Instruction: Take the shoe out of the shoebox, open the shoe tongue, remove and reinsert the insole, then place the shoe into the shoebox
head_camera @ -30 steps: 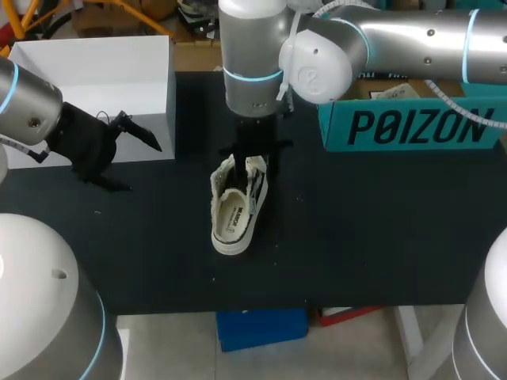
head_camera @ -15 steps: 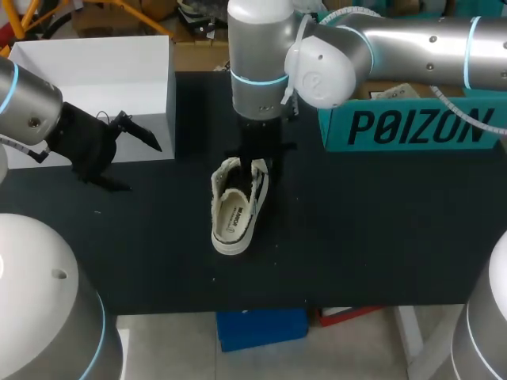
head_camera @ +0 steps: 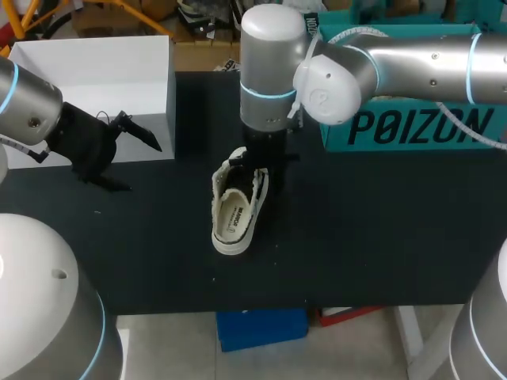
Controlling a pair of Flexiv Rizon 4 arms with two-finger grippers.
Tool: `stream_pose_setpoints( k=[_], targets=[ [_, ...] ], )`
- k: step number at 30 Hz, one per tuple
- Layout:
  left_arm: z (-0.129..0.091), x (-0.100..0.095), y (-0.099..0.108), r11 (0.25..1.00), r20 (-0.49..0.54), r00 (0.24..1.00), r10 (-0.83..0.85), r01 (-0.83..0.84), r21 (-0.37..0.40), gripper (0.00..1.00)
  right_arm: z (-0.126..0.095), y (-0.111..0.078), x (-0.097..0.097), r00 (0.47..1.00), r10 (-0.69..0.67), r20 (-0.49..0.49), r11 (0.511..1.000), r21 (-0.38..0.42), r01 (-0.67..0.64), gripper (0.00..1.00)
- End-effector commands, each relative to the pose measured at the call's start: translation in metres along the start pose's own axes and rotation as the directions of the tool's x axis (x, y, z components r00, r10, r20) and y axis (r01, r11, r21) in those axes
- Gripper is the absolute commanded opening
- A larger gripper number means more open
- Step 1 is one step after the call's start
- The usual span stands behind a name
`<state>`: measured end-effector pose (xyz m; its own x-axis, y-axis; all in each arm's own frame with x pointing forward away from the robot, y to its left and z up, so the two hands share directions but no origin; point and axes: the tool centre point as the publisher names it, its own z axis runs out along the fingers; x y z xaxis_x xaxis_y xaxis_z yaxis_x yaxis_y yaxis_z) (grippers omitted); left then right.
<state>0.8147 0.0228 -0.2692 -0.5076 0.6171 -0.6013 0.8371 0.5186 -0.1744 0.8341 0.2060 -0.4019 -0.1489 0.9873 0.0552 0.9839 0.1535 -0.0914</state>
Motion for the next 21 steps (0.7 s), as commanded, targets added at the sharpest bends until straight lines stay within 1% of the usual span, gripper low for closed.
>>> stream_pose_setpoints(
  k=[1, 4, 5, 6, 7, 21],
  targets=[
    [-0.001, 0.001, -0.001, 1.0, -0.001, 1.0, 0.002, -0.002, -0.002, 1.0, 0.011, 0.003, 0.001, 1.0, -0.004, -0.008, 1.0, 0.003, 0.004, 0.44],
    [-0.001, 0.001, -0.001, 1.0, -0.001, 1.0, 0.002, -0.002, -0.002, 1.0, 0.017, 0.004, 0.003, 1.0, -0.006, -0.014, 1.0, 0.005, 0.006, 0.42],
    [-0.001, 0.001, -0.001, 1.0, -0.001, 1.0, 0.002, -0.002, -0.002, 1.0, 0.019, 0.004, 0.004, 1.0, -0.007, -0.015, 1.0, 0.006, 0.007, 0.33],
    [-0.001, 0.001, -0.001, 1.0, -0.001, 1.0, 0.002, -0.002, -0.002, 1.0, 0.021, 0.004, 0.004, 1.0, -0.006, -0.013, 1.0, 0.009, 0.006, 0.05],
    [-0.001, 0.001, -0.001, 1.0, -0.001, 1.0, 0.002, -0.002, -0.002, 1.0, 0.023, 0.004, 0.005, 1.0, -0.007, -0.013, 1.0, 0.013, 0.007, 0.0],
    [-0.001, 0.001, -0.001, 1.0, -0.001, 1.0, 0.002, -0.002, -0.002, 1.0, 0.024, 0.004, 0.006, 1.0, -0.007, -0.013, 1.0, 0.014, 0.007, 0.0]
  ],
)
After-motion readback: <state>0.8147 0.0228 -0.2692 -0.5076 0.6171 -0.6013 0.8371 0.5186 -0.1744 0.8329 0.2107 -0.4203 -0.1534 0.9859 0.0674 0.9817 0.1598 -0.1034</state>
